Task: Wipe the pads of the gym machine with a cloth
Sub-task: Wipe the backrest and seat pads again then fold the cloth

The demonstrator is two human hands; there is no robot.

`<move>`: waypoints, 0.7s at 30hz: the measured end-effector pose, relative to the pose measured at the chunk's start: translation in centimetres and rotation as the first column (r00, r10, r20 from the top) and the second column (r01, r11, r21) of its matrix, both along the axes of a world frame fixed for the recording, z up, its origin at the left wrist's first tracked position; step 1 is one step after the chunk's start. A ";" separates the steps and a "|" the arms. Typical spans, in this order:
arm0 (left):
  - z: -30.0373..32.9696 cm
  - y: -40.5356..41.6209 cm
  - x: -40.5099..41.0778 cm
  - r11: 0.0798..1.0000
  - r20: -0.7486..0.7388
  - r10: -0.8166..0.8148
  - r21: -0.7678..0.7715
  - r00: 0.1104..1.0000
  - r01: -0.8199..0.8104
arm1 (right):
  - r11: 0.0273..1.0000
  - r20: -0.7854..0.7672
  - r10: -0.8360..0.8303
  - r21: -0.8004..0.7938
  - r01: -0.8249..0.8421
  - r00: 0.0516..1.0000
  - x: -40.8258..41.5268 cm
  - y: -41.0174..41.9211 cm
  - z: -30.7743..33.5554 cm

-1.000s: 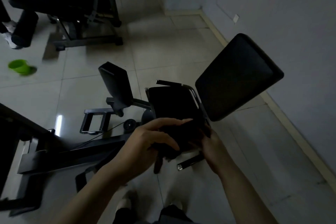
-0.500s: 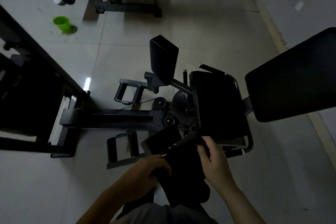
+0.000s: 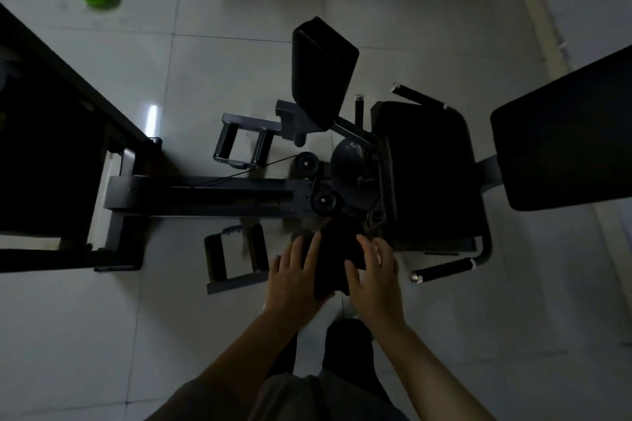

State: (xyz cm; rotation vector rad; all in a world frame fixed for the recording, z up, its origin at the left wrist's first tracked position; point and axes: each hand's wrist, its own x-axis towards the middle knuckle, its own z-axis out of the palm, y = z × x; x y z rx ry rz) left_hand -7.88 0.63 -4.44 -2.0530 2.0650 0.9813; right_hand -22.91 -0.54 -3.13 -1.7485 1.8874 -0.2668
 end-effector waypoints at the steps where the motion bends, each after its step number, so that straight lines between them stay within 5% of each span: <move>1: -0.2 0.0 0.1 1.000 -0.015 -0.006 -0.019 1.000 0.006 | 0.998 0.008 0.034 0.055 -0.034 0.999 -0.1 0.8 -0.1; 13: -1.1 -1.5 1.4 0.994 -0.037 -0.113 -0.017 0.993 0.112 | 0.964 0.147 -0.022 0.265 -0.018 0.989 -0.4 -2.8 0.4; 18: 0.5 -2.7 1.0 0.987 0.030 -0.162 0.003 0.986 0.162 | 0.918 0.096 -0.319 0.279 0.282 0.943 0.0 -3.6 1.2; 21: 1.1 -3.1 0.3 0.980 0.004 -0.198 -0.028 0.980 0.198 | 0.871 0.039 -0.335 0.395 0.294 0.941 0.7 -4.7 0.6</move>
